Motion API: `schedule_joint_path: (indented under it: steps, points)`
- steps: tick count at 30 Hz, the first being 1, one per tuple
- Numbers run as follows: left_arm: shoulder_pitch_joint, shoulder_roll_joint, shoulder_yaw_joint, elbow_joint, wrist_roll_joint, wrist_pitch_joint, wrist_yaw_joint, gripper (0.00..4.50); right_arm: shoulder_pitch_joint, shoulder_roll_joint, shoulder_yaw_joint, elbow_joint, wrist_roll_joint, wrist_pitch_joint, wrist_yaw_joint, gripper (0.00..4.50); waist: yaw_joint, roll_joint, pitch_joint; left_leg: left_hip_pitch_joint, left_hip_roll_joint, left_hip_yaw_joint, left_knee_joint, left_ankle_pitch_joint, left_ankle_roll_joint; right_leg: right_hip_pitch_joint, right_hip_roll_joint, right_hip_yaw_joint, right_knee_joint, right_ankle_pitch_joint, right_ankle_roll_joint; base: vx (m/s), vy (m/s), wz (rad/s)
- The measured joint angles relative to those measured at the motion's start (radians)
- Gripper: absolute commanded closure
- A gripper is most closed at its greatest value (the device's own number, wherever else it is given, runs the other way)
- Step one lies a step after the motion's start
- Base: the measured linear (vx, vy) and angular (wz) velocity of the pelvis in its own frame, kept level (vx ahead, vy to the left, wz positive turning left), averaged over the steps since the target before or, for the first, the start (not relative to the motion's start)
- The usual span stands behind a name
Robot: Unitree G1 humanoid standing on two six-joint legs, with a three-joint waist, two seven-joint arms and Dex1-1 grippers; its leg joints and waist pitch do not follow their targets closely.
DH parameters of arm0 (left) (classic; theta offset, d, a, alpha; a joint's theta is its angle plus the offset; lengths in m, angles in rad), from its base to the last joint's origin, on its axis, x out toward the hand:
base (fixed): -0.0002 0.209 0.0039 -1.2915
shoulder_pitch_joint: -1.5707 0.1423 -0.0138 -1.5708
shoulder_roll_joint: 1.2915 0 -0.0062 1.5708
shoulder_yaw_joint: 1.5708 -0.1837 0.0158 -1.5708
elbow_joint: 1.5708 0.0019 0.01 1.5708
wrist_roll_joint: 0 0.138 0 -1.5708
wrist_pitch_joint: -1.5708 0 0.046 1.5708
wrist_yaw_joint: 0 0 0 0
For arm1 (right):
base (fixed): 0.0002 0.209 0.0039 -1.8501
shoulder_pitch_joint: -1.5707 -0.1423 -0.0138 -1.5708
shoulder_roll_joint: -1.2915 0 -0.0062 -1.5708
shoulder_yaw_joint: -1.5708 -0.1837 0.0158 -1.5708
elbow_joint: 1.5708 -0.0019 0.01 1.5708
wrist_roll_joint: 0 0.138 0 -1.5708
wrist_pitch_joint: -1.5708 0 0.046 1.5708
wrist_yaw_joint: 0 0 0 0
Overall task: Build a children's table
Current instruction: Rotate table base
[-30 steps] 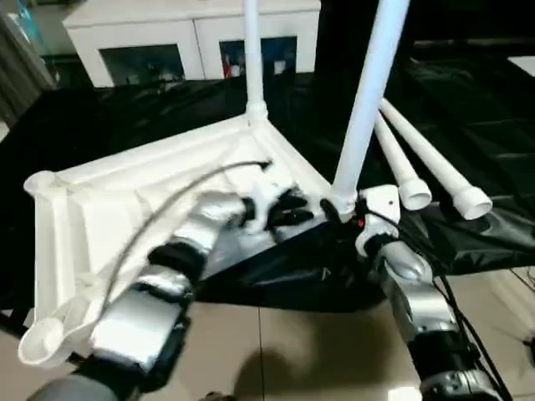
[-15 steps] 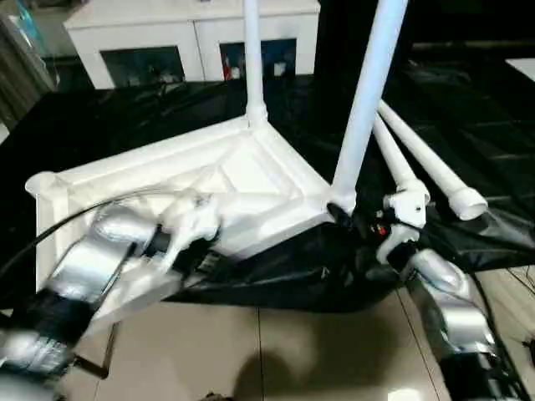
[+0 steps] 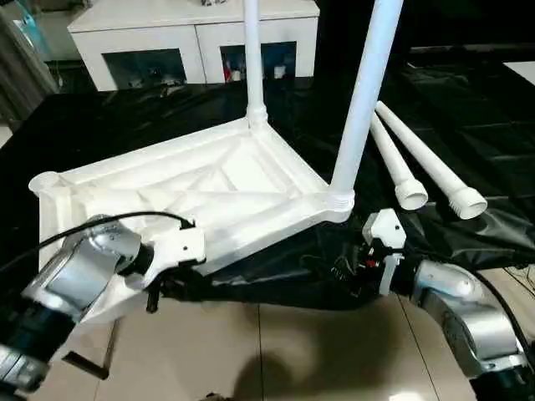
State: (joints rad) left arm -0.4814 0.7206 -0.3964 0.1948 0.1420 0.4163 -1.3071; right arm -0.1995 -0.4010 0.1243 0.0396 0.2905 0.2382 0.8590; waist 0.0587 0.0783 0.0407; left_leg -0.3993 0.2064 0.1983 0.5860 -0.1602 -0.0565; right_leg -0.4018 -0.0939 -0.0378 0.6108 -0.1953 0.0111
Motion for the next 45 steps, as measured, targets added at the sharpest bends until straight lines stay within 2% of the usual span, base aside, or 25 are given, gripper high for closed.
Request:
schedule_joint_path:
  steps: [7, 19, 21, 23, 25, 27, 29, 30, 32, 33, 36, 38, 39, 41, 45]
  points:
    - [-0.045, -0.037, 0.000, 0.082, 0.034, -0.021, 0.114, 3.11, -0.002, -0.005, 0.004, 0.000, -0.011, 0.019, -0.005, 0.46, 0.006, -0.001, 0.000, 0.000, 0.000, -0.001, 0.001, 0.000, 0.000, 0.001, 0.000, 0.000, 0.002, 0.001, 0.000, 0.000, 0.000, 0.00]
    - [-0.193, -0.142, 0.010, 0.389, 0.160, -0.164, 0.548, 3.11, -0.031, 0.010, 0.010, 0.007, -0.048, 0.018, -0.051, 0.46, 0.003, -0.003, 0.001, -0.003, 0.000, -0.002, 0.005, 0.000, 0.000, 0.000, 0.000, -0.001, 0.001, 0.004, 0.003, 0.000, 0.000, 0.00]
    - [-0.197, -0.155, 0.056, 0.403, 0.156, -0.198, 0.608, 3.11, -0.031, 0.017, 0.010, 0.007, -0.049, 0.018, -0.058, 0.46, 0.003, -0.002, 0.001, -0.003, 0.000, -0.003, 0.005, 0.000, 0.000, 0.000, 0.000, -0.001, 0.001, 0.004, 0.003, 0.000, 0.000, 0.00]
    - [-0.194, -0.192, 0.128, 0.392, 0.110, -0.228, 0.638, 3.11, -0.029, 0.027, 0.006, 0.006, -0.049, 0.018, -0.078, 0.46, 0.007, -0.002, 0.000, -0.004, 0.000, -0.002, 0.006, 0.000, 0.000, 0.000, 0.000, -0.001, 0.000, 0.004, 0.003, 0.000, 0.000, 0.00]
    - [-0.160, -0.262, 0.233, 0.335, 0.013, -0.251, 0.676, 3.11, -0.021, 0.050, -0.005, -0.007, -0.048, 0.017, -0.119, 0.46, 0.011, -0.001, 0.000, -0.005, 0.000, -0.002, 0.007, 0.000, 0.000, 0.000, -0.001, -0.001, -0.001, 0.004, 0.003, 0.000, 0.000, 0.00]
    - [-0.108, -0.335, 0.305, 0.257, -0.090, -0.277, 0.714, 3.11, -0.009, 0.081, -0.025, -0.029, -0.048, 0.021, -0.179, 0.46, 0.013, -0.002, 0.000, -0.006, 0.000, -0.002, 0.009, 0.000, 0.000, 0.000, -0.001, 0.000, -0.001, 0.003, 0.003, 0.000, 0.000, 0.00]
    - [-0.052, -0.392, 0.375, 0.187, -0.156, -0.253, 0.780, 3.11, -0.001, 0.115, -0.059, -0.042, -0.053, 0.024, -0.259, 0.46, 0.008, -0.001, 0.000, -0.006, 0.000, -0.002, 0.010, 0.000, 0.000, 0.000, 0.000, 0.000, -0.001, 0.003, 0.004, 0.000, 0.000, 0.00]
    - [-0.002, -0.432, 0.434, 0.122, -0.201, -0.225, 0.828, 3.11, 0.006, 0.146, -0.091, -0.044, -0.073, 0.011, -0.336, 0.46, 0.002, -0.001, 0.000, -0.005, 0.000, -0.002, 0.009, 0.000, 0.000, -0.001, 0.000, 0.000, -0.001, 0.003, 0.004, 0.000, 0.000, 0.00]
    - [0.043, -0.454, 0.471, 0.080, -0.236, -0.204, 0.867, 3.11, 0.013, 0.156, -0.118, -0.044, -0.103, -0.004, -0.408, 0.46, -0.001, -0.001, 0.000, -0.005, 0.001, -0.002, 0.009, 0.000, 0.000, -0.001, 0.000, 0.000, -0.001, 0.003, 0.005, 0.000, 0.000, 0.00]
    - [0.092, -0.477, 0.503, 0.022, -0.248, -0.208, 0.908, 3.11, 0.024, 0.165, -0.129, -0.057, -0.123, -0.003, -0.453, 0.46, -0.004, -0.002, 0.000, -0.004, 0.001, -0.002, 0.008, 0.000, 0.000, -0.001, 0.000, 0.000, -0.001, 0.002, 0.005, 0.000, 0.000, 0.00]
    - [0.231, -0.539, 0.529, -0.078, -0.252, -0.260, 0.986, 3.11, 0.079, 0.199, -0.136, -0.099, -0.149, 0.002, -0.521, 0.46, -0.005, -0.004, -0.001, -0.003, 0.001, -0.002, 0.006, 0.000, 0.000, 0.000, 0.000, -0.001, -0.001, -0.002, 0.013, 0.000, 0.000, 0.00]
    - [0.301, -0.590, 0.540, -0.111, -0.257, -0.278, 1.027, 3.11, 0.099, 0.211, -0.118, -0.106, -0.168, 0.002, -0.543, 0.46, -0.004, -0.007, 0.001, -0.004, 0.001, -0.002, 0.005, 0.000, 0.000, 0.000, 0.000, 0.000, -0.001, -0.004, 0.016, 0.000, 0.000, 0.00]
    - [0.328, -0.614, 0.542, -0.125, -0.257, -0.283, 1.052, 3.11, 0.102, 0.225, -0.116, -0.106, -0.170, 0.002, -0.556, 0.46, -0.004, -0.012, 0.003, -0.004, 0.001, -0.003, 0.005, 0.000, 0.000, -0.001, 0.001, -0.001, -0.001, -0.004, 0.017, 0.000, 0.000, 0.00]
    - [0.353, -0.634, 0.536, -0.161, -0.254, -0.285, 1.080, 3.11, 0.097, 0.244, -0.115, -0.105, -0.176, 0.001, -0.579, 0.46, 0.000, -0.017, 0.003, -0.004, 0.001, -0.003, 0.004, 0.000, 0.000, -0.001, 0.001, -0.001, -0.001, -0.004, 0.018, 0.000, 0.000, 0.00]
    - [0.354, -0.640, 0.497, -0.201, -0.236, -0.284, 1.095, 3.11, 0.067, 0.262, -0.117, -0.101, -0.196, -0.009, -0.633, 0.46, 0.000, -0.021, 0.002, -0.004, -0.001, -0.003, 0.004, 0.000, 0.000, 0.000, 0.001, 0.002, -0.002, -0.004, 0.019, 0.000, 0.000, 0.00]
